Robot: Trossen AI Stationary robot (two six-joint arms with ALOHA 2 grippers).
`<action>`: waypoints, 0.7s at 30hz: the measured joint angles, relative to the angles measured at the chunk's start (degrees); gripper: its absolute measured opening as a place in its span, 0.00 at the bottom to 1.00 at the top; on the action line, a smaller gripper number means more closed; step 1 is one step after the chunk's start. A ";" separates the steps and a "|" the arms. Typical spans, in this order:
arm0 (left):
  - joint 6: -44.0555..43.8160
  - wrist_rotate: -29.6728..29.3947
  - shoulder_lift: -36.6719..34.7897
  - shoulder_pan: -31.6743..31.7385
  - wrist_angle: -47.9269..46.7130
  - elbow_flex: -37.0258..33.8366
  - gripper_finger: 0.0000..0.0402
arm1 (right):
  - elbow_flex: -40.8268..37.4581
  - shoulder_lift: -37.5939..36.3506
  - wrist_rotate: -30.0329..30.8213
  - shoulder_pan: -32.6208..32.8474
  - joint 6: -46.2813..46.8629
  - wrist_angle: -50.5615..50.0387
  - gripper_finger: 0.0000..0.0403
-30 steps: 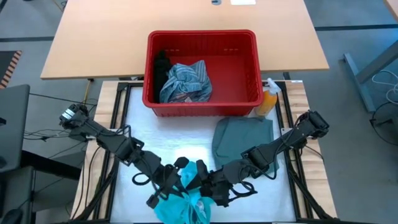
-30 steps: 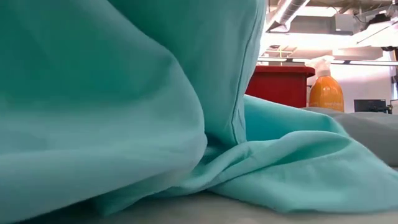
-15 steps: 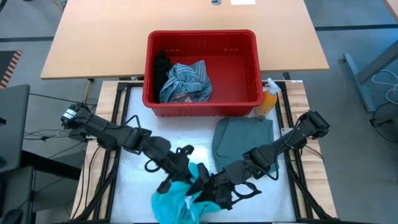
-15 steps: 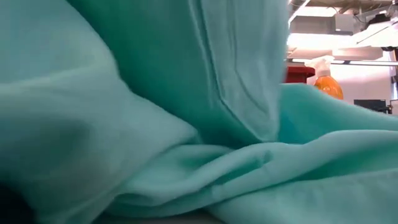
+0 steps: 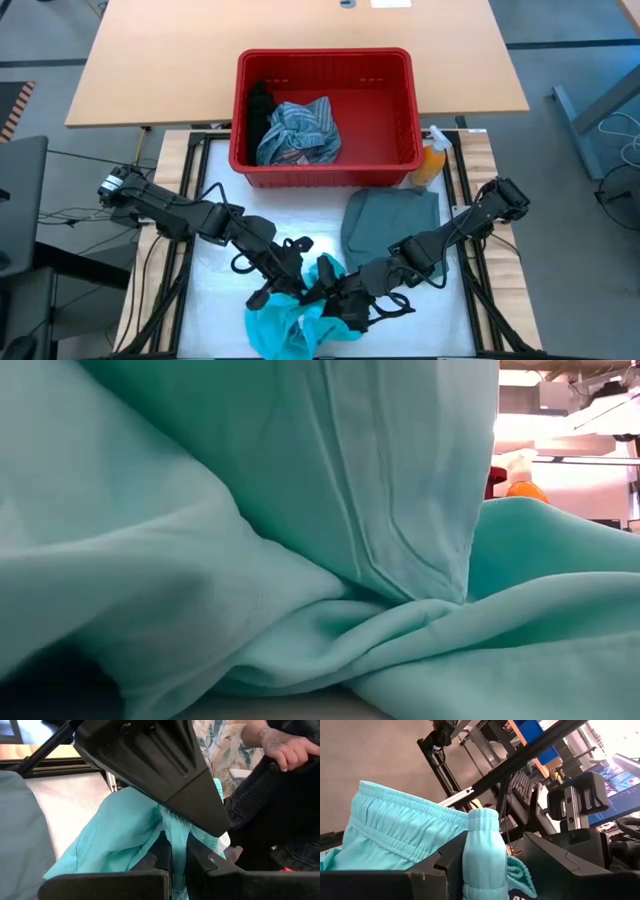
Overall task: Fold Laundry from Bin
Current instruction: Fold the sky blue shorts
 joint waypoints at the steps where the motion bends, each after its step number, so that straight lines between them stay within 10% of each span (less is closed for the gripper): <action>1: 0.04 0.37 0.00 0.00 0.00 0.00 0.01 | 0.00 0.00 0.02 0.00 0.01 -0.07 0.52; 21: -2.41 10.52 -0.02 1.86 2.48 0.00 0.01 | 0.00 -0.04 -0.68 0.00 -2.16 0.32 0.52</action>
